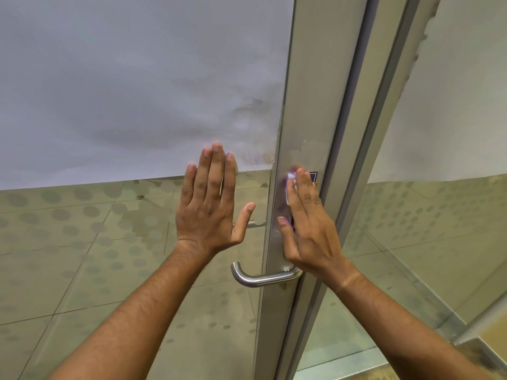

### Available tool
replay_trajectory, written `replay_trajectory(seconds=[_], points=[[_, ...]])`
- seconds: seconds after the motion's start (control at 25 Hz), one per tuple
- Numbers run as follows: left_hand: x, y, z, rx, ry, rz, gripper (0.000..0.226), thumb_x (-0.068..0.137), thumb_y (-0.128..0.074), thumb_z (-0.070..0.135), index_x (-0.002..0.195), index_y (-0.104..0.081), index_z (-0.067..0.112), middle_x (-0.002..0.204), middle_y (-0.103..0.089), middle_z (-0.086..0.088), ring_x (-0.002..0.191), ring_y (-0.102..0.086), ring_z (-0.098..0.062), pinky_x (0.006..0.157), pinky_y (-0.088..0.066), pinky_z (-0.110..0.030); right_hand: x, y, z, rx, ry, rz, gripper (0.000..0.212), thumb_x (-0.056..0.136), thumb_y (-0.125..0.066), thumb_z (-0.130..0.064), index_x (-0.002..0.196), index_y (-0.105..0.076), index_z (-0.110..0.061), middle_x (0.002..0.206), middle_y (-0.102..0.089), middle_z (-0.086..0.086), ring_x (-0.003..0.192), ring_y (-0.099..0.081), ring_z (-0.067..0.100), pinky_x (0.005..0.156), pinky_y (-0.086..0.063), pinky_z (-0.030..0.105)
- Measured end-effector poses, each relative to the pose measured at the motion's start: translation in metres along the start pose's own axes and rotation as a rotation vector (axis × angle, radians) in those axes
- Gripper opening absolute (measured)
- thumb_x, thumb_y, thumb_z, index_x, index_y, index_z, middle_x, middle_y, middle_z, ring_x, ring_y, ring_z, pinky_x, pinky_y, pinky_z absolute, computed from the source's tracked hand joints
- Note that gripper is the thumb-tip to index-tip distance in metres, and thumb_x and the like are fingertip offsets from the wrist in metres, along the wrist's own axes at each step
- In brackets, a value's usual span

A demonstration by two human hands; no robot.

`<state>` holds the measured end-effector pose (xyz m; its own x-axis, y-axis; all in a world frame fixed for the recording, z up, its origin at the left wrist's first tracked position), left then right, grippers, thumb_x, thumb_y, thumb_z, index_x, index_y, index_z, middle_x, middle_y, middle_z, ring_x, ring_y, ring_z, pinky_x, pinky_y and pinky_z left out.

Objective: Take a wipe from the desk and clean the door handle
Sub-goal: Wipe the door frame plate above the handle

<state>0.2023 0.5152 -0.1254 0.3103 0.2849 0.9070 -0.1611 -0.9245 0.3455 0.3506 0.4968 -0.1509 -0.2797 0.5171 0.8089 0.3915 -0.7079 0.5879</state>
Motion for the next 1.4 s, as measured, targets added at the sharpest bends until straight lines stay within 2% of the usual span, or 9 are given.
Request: replay_trajectory(seconds=[0.16,0.36,0.52,0.6,0.72,0.88,1.12,1.28,1.4], points=[[0.000,0.001,0.001,-0.008,-0.006,0.021,0.095,0.092,-0.048,0.055,0.159,-0.007,0.000,0.163,-0.010,-0.023,0.156,0.008,-0.029,0.126,0.002,-0.045,0.000,0.004,-0.002,-0.027,-0.018,0.060,0.062,0.094,-0.046,-0.017,0.146,-0.028,0.011,0.154,-0.016,0.020,0.148,-0.017,0.034,0.121,-0.020,0.038],[0.000,0.002,0.000,-0.008,-0.005,0.026,0.095,0.093,-0.048,0.055,0.159,-0.008,0.000,0.163,-0.009,-0.023,0.155,0.008,-0.029,0.126,0.002,-0.045,0.000,0.009,-0.003,-0.024,-0.019,0.096,0.067,0.089,-0.054,-0.017,0.145,-0.029,0.010,0.145,-0.020,0.011,0.141,-0.023,0.033,0.119,-0.026,0.045],[-0.001,0.002,0.000,0.004,-0.006,0.024,0.095,0.092,-0.048,0.055,0.159,-0.007,0.000,0.163,-0.010,-0.023,0.155,0.008,-0.029,0.126,0.002,-0.044,-0.001,0.009,-0.002,-0.057,-0.015,0.105,0.065,0.090,-0.054,-0.018,0.144,-0.032,0.009,0.144,-0.027,0.013,0.138,-0.029,0.034,0.115,-0.032,0.046],[-0.001,0.001,0.000,0.008,-0.002,0.025,0.095,0.093,-0.047,0.055,0.159,-0.006,0.000,0.163,-0.009,-0.023,0.156,0.008,-0.029,0.126,0.002,-0.044,-0.004,0.005,-0.003,-0.058,-0.011,0.088,0.064,0.091,-0.053,-0.019,0.145,-0.032,0.009,0.150,-0.028,0.019,0.142,-0.027,0.037,0.116,-0.031,0.049],[-0.001,0.001,-0.001,0.019,0.001,0.026,0.095,0.093,-0.046,0.056,0.159,-0.006,0.001,0.166,-0.005,-0.020,0.156,0.006,-0.030,0.126,0.002,-0.045,-0.015,-0.005,-0.009,-0.049,0.031,0.029,0.067,0.092,-0.052,-0.019,0.146,-0.027,0.011,0.157,-0.020,0.028,0.148,-0.017,0.039,0.118,-0.026,0.053],[-0.002,0.001,0.000,0.038,-0.007,0.025,0.095,0.094,-0.042,0.059,0.159,-0.004,0.001,0.167,0.008,-0.017,0.156,0.004,-0.031,0.126,-0.001,-0.046,-0.002,-0.003,-0.003,-0.018,0.054,0.036,0.067,0.093,-0.049,-0.020,0.146,-0.025,0.012,0.158,-0.018,0.028,0.149,-0.014,0.039,0.119,-0.024,0.052],[-0.003,-0.001,-0.001,0.043,-0.002,0.029,0.096,0.093,-0.041,0.060,0.159,-0.005,0.001,0.167,0.008,-0.017,0.156,0.002,-0.032,0.126,-0.003,-0.047,-0.008,-0.015,0.001,-0.075,0.101,-0.022,0.071,0.096,-0.045,-0.031,0.149,-0.020,0.009,0.159,-0.011,0.026,0.150,-0.011,0.037,0.122,-0.014,0.047],[-0.003,-0.001,-0.001,0.060,-0.001,0.033,0.096,0.093,-0.041,0.060,0.159,-0.005,0.001,0.167,0.009,-0.017,0.156,0.003,-0.032,0.126,-0.003,-0.047,0.010,-0.010,-0.001,-0.057,0.112,0.036,0.074,0.097,-0.043,-0.034,0.151,-0.011,0.005,0.161,-0.004,0.021,0.150,-0.008,0.037,0.122,-0.012,0.050],[-0.003,-0.002,-0.001,0.061,0.004,0.031,0.095,0.094,-0.040,0.060,0.159,-0.005,0.001,0.167,0.008,-0.017,0.156,0.002,-0.032,0.126,-0.003,-0.047,0.011,-0.010,-0.005,-0.049,0.160,0.034,0.072,0.097,-0.044,-0.032,0.152,-0.013,0.003,0.162,-0.004,0.019,0.150,-0.007,0.035,0.122,-0.013,0.050]])
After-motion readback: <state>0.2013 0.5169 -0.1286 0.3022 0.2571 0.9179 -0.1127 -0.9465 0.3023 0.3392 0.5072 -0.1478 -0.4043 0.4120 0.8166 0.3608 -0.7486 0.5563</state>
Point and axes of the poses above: each hand's wrist, its own x-axis towards the middle knuckle, its own y-axis out of the back of the hand, z = x × y, the point moved 10 cm from there along x, towards the middle knuckle
